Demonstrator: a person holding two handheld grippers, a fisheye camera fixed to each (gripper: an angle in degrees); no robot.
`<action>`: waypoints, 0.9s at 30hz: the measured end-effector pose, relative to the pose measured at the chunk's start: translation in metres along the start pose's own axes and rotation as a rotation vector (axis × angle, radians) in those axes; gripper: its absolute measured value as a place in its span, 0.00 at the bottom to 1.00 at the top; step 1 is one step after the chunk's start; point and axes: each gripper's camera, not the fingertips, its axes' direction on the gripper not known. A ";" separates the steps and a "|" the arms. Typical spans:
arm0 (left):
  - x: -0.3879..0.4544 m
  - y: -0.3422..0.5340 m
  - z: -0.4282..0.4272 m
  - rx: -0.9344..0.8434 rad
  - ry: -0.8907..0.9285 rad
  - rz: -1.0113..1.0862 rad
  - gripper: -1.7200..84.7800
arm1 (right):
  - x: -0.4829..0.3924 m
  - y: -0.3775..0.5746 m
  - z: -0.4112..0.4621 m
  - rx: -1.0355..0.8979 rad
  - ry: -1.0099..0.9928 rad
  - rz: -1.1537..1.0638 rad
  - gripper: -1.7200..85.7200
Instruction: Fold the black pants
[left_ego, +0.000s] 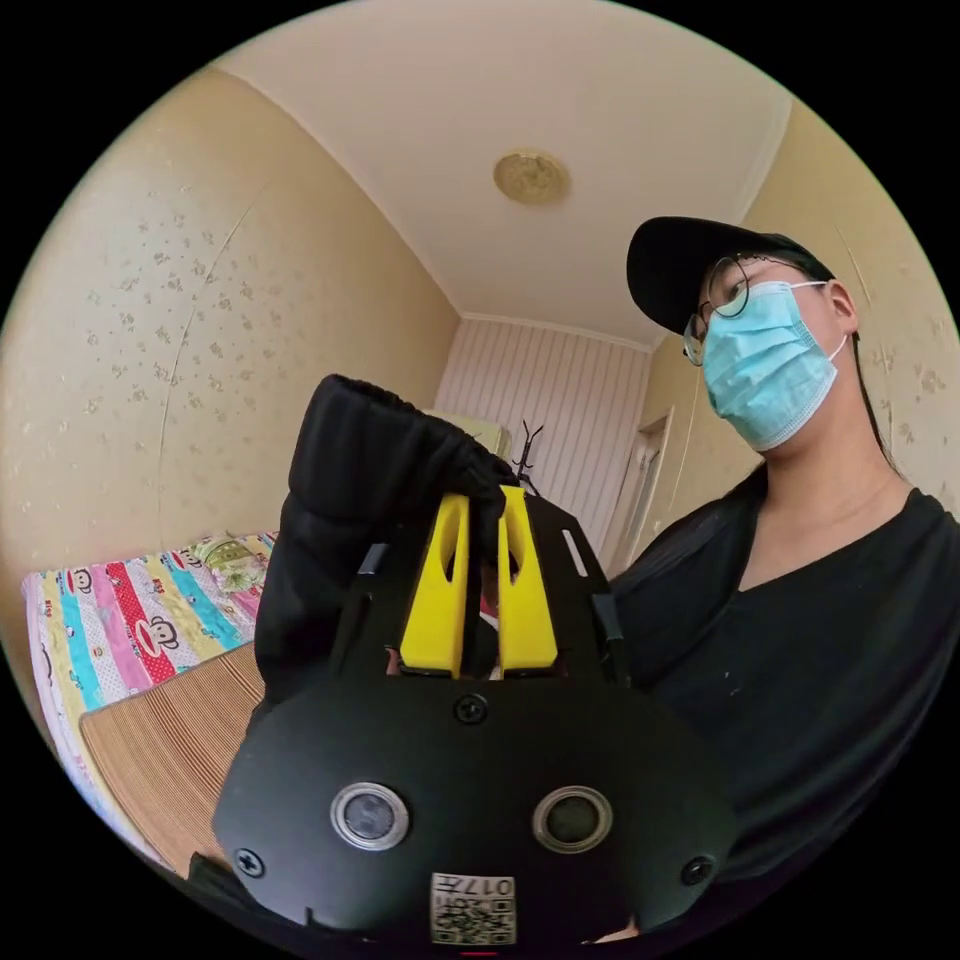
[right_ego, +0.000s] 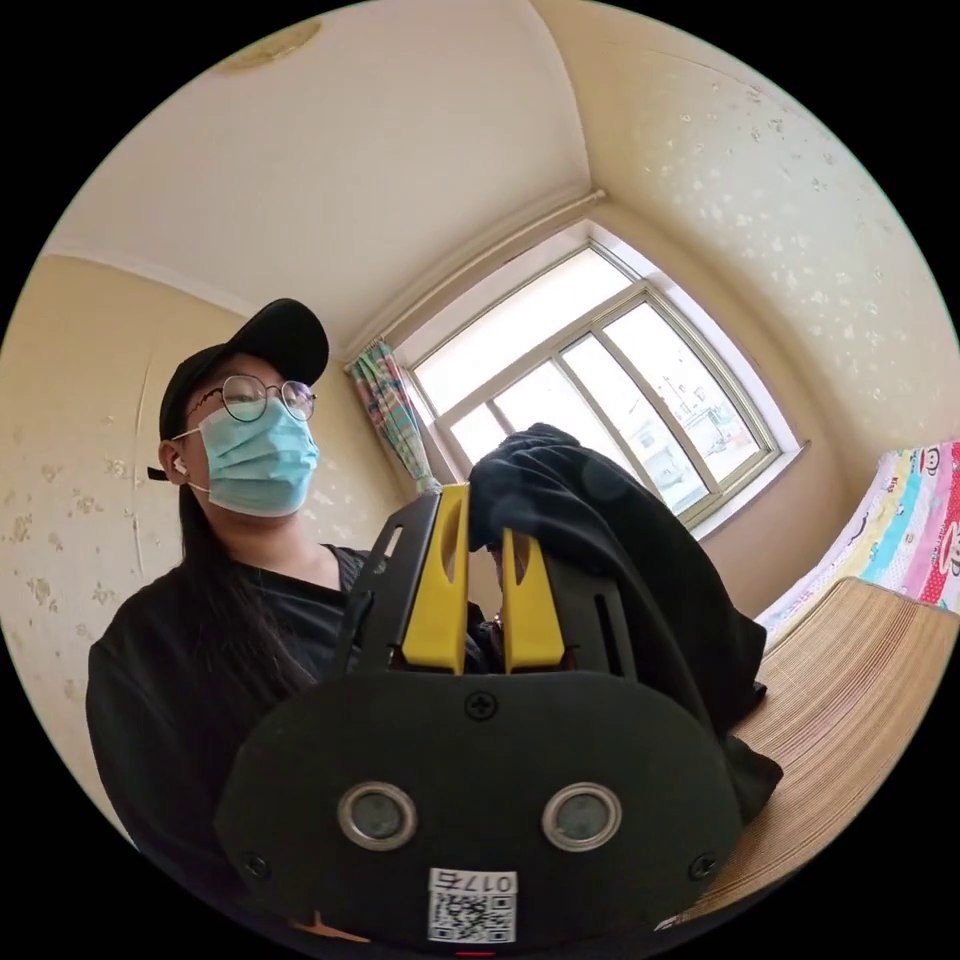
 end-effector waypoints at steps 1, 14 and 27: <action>-0.010 -0.004 0.000 -0.040 -0.008 -0.015 0.08 | 0.005 0.001 -0.014 0.044 -0.003 0.035 0.02; -0.028 -0.111 -0.040 -0.143 -0.056 0.077 0.06 | -0.105 -0.118 -0.052 0.144 0.183 -0.283 0.02; -0.446 -0.205 0.084 -0.599 -0.976 -0.322 0.09 | 0.237 -0.281 -0.075 -0.168 1.350 0.114 0.12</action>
